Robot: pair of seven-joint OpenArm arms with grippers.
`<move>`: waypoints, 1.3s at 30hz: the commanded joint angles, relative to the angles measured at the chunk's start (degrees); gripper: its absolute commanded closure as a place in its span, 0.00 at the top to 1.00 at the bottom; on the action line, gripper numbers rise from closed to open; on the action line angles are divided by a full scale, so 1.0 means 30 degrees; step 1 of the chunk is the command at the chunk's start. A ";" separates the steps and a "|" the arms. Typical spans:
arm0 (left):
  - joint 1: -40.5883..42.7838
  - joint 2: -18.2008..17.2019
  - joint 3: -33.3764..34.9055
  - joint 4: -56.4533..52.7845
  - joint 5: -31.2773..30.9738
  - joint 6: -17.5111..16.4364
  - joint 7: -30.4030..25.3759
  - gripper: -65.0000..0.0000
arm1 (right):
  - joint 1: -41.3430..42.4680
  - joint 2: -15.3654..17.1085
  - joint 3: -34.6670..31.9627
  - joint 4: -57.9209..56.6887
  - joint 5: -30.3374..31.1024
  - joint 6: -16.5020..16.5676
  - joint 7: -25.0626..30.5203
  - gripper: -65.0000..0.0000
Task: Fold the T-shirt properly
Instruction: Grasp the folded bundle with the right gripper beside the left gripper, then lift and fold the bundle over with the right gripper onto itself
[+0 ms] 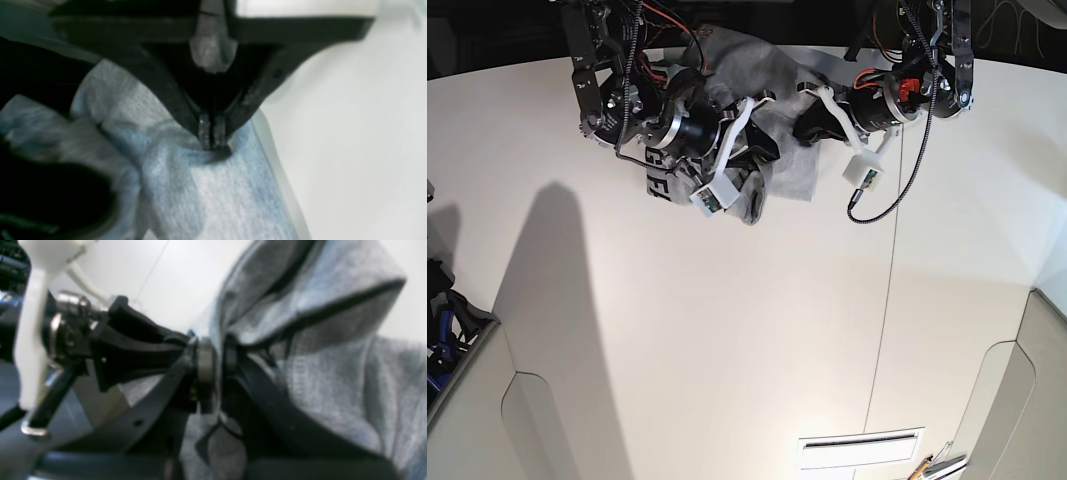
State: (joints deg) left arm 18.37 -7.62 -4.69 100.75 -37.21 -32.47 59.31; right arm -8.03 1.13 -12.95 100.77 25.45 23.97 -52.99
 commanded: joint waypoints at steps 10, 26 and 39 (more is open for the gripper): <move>-0.0087 -0.0678 -0.0568 0.2229 -0.0947 0.0182 0.0168 0.00 | 0.0306 -0.0066 -0.0226 0.0321 0.0998 0.0080 0.0226 0.00; 0.0510 -0.0685 -0.1836 0.0867 0.0772 0.1282 -0.0240 0.00 | 0.0350 -0.0073 -0.1384 0.0335 -0.0583 0.0066 0.0007 0.00; 0.0510 -0.0692 -0.1836 0.0736 0.0772 0.1326 -0.0408 0.00 | 0.1035 -0.0306 -0.2994 0.0495 -0.0765 0.0087 0.0007 0.28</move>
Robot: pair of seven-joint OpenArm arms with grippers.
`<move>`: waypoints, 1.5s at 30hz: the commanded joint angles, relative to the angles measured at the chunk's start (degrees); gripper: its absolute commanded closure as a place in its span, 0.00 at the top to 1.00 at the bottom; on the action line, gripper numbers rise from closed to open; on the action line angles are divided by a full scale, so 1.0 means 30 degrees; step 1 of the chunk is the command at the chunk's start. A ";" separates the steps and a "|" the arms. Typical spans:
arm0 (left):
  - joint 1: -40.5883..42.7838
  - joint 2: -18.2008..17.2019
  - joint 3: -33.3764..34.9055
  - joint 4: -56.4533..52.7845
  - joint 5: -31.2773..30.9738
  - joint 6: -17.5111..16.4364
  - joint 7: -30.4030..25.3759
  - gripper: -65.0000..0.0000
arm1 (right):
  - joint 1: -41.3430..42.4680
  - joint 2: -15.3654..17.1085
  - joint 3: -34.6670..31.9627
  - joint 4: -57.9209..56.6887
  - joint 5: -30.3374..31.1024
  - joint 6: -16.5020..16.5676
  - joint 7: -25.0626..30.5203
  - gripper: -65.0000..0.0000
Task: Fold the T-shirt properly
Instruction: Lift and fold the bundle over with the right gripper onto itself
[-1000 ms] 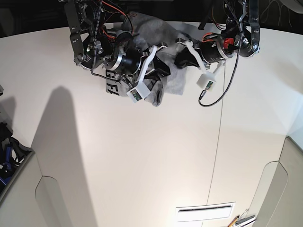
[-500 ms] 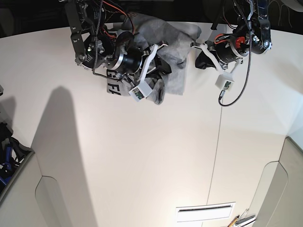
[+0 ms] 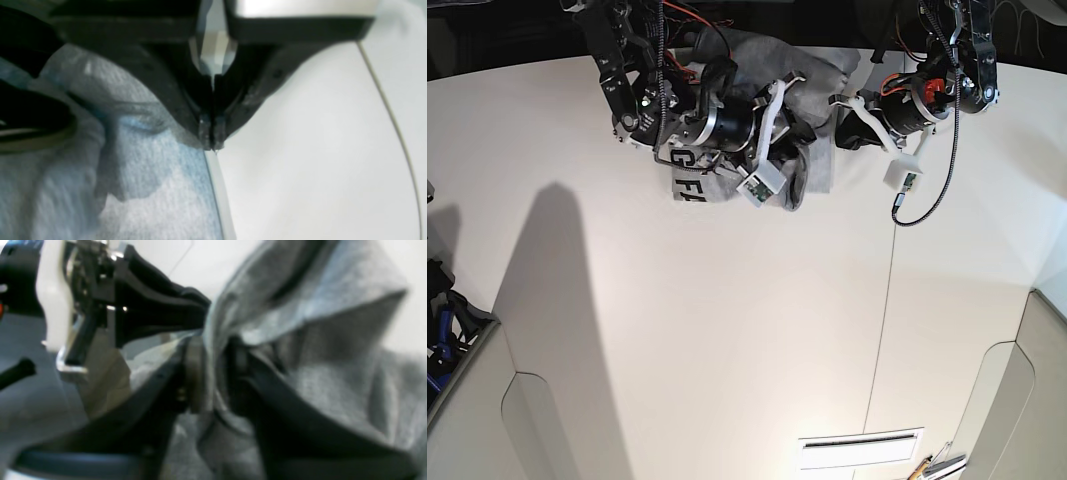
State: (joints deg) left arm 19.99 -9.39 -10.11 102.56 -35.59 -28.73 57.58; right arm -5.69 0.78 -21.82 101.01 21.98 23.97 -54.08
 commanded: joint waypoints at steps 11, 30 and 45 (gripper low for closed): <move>-0.0044 -0.0102 -0.0029 0.0131 0.0219 0.0080 0.0153 0.00 | 0.0517 -0.1282 -0.0036 0.0780 0.4459 0.1661 0.0291 0.29; -0.0036 -0.0685 -0.0029 0.0131 0.0219 0.0095 0.0124 0.00 | 0.1151 -0.1100 0.5136 0.6375 -0.0080 0.0036 -0.3687 0.00; -0.0051 -0.0692 -0.0036 0.0131 0.0240 0.0372 0.0007 0.00 | -0.2849 -0.1115 0.3111 0.5982 -0.1683 -0.1574 -0.3402 0.00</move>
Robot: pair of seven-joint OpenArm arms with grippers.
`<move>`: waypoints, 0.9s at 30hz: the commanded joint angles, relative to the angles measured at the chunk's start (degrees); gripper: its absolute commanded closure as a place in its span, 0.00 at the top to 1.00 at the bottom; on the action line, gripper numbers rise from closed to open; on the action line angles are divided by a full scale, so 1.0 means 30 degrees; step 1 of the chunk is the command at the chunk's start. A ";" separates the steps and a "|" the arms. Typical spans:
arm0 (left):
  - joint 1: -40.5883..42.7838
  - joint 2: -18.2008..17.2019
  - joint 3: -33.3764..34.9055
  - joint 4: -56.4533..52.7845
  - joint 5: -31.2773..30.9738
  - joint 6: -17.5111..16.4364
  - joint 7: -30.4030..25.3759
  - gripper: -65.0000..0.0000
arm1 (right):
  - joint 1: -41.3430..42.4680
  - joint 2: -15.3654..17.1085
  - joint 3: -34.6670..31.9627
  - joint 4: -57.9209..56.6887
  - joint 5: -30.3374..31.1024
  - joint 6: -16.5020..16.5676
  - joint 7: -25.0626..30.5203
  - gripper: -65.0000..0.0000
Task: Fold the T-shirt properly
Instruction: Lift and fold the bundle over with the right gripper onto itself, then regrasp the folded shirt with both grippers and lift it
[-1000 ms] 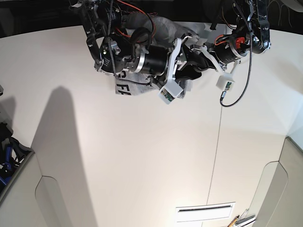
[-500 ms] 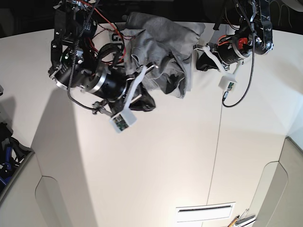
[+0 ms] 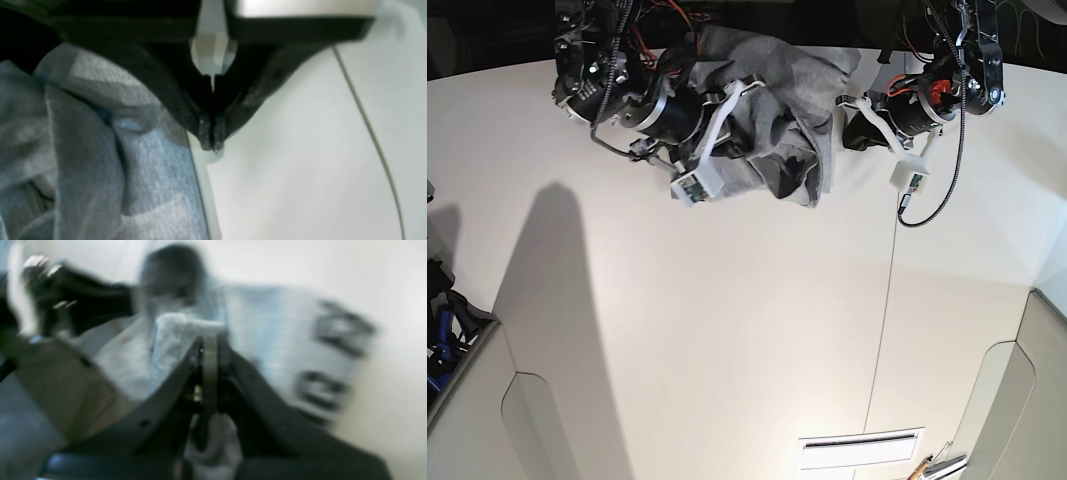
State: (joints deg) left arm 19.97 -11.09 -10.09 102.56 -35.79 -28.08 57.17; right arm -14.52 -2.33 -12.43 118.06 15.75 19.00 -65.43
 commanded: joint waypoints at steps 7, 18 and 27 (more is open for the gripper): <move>-0.0051 -0.0124 -0.0044 0.0131 0.0306 0.0153 0.0000 0.00 | 0.0015 -0.0080 -0.4794 0.0299 0.1086 0.0466 0.0954 0.00; -0.0153 -0.0138 -0.4299 0.1115 -0.1151 0.0138 0.0036 0.00 | 0.1632 -0.0066 -0.5034 0.0350 -0.1872 0.0984 0.1406 0.00; 0.0750 -0.0117 -0.7329 0.5202 -0.9296 -0.2754 0.2113 0.00 | 0.2769 -0.0066 -0.0240 0.0299 -0.2310 -0.0503 0.1690 0.00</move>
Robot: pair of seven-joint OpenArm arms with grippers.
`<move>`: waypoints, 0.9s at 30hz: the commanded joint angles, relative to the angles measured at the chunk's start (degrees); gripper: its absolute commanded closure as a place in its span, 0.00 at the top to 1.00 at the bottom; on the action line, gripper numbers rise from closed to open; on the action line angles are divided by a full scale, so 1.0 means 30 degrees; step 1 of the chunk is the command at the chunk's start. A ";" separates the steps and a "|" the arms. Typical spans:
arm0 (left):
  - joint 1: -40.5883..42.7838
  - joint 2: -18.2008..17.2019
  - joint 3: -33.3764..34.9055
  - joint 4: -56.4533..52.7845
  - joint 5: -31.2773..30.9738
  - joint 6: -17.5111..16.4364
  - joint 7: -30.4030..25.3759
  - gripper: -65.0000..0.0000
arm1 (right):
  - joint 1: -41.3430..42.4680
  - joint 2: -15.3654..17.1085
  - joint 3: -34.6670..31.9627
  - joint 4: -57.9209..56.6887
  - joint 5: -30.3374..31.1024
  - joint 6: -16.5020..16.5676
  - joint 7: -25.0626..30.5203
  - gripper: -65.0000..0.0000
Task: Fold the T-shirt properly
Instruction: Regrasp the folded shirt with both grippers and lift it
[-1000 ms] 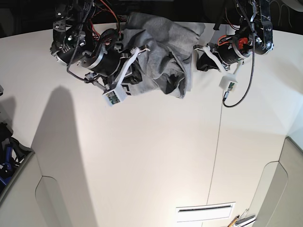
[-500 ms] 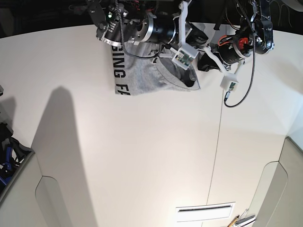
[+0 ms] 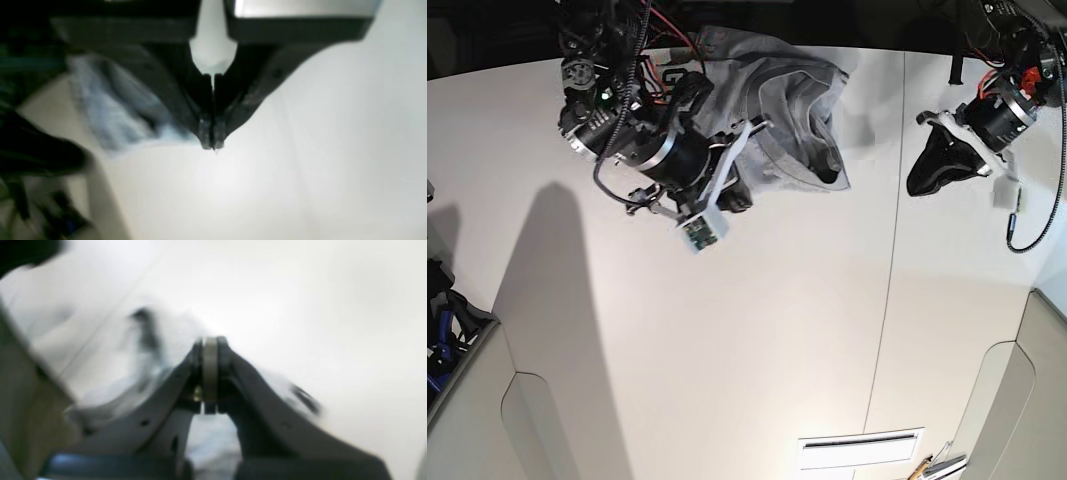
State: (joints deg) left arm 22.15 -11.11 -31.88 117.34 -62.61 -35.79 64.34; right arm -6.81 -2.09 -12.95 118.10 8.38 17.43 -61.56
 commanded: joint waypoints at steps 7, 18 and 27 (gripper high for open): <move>0.1195 -0.0044 0.3526 0.1712 -0.0605 -0.0160 -0.0284 0.00 | 0.0197 0.0182 0.2805 0.0233 -0.0597 -0.0896 0.0605 0.00; 0.1260 -0.0051 1.0025 0.1545 0.3526 0.0991 -0.0867 0.00 | 0.0204 0.0743 0.2594 -0.0401 0.2142 -0.0160 0.1566 0.00; 0.1086 -0.0066 1.0615 -0.2441 0.8714 0.3053 -0.2200 0.00 | 0.0874 0.0750 0.2200 -0.5697 0.1770 0.0714 0.2594 0.00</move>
State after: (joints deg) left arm 25.63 -11.09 0.05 109.21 -36.82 -26.89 57.82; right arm -5.08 0.16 -6.37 99.90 13.52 19.57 -54.87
